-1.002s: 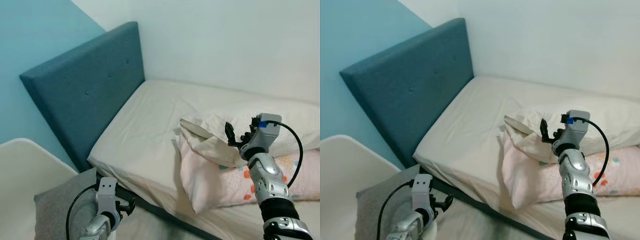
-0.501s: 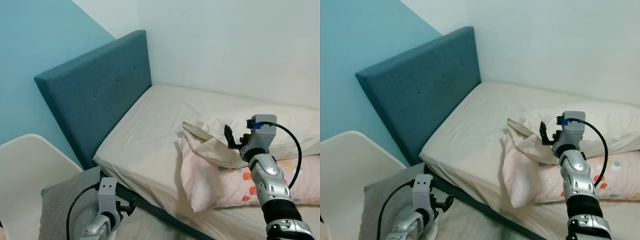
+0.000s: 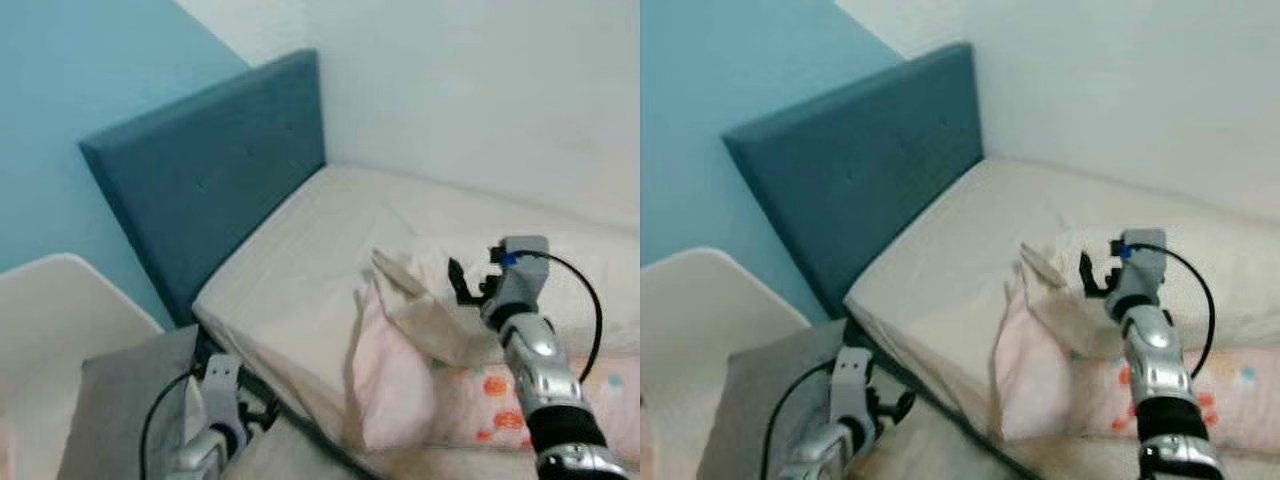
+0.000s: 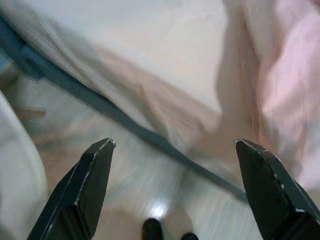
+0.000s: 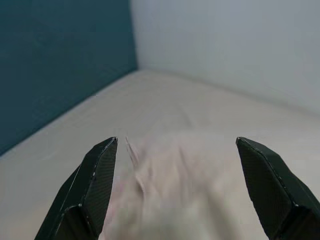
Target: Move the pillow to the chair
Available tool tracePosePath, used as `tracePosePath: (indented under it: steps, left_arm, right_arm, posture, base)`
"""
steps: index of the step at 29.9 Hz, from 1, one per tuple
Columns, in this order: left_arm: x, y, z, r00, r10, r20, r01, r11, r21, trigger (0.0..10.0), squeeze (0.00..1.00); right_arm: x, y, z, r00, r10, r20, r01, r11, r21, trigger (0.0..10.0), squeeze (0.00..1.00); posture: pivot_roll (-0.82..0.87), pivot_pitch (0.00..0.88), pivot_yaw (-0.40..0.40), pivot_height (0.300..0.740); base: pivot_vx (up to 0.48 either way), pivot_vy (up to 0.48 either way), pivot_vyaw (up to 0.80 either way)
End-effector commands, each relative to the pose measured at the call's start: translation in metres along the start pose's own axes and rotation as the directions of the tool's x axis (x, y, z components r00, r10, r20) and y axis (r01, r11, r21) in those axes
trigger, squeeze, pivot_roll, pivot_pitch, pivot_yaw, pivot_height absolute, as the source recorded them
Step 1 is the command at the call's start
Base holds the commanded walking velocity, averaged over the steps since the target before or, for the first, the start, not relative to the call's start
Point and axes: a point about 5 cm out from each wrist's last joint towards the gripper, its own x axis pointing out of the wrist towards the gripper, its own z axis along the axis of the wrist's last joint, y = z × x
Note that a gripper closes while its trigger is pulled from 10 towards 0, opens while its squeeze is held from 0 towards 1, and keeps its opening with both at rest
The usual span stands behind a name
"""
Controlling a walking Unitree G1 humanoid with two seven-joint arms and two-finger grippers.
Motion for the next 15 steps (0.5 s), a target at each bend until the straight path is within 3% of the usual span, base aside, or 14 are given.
tracePosePath:
  steps: [1,11,15]
  left_arm:
    - [0.002,0.001,0.003,1.000,0.022,0.008,-0.022,0.999,-0.023,10.0,0.00]
    - [0.002,0.003,0.005,0.999,0.044,0.011,-0.043,0.999,-0.024,10.0,0.00]
    - [0.002,0.003,0.005,0.999,0.045,0.013,-0.044,0.999,-0.029,10.0,0.00]
  right_arm:
    - [-0.005,-0.007,-0.008,1.000,-0.012,-0.029,0.011,1.000,-0.009,10.0,0.00]
    - [-0.006,-0.004,-0.013,0.996,0.044,-0.078,-0.048,0.997,-0.056,10.0,0.00]
    - [-0.010,0.000,-0.023,0.982,0.101,-0.161,-0.119,0.987,-0.111,10.0,0.00]
  posture:
    - [0.01,0.005,0.062,0.723]
    - [0.00,0.008,0.057,0.723]
    - [0.00,0.009,0.056,0.723]
  base:
    - [0.000,0.000,0.00]
    - [0.000,0.000,0.00]
    - [0.000,0.000,0.00]
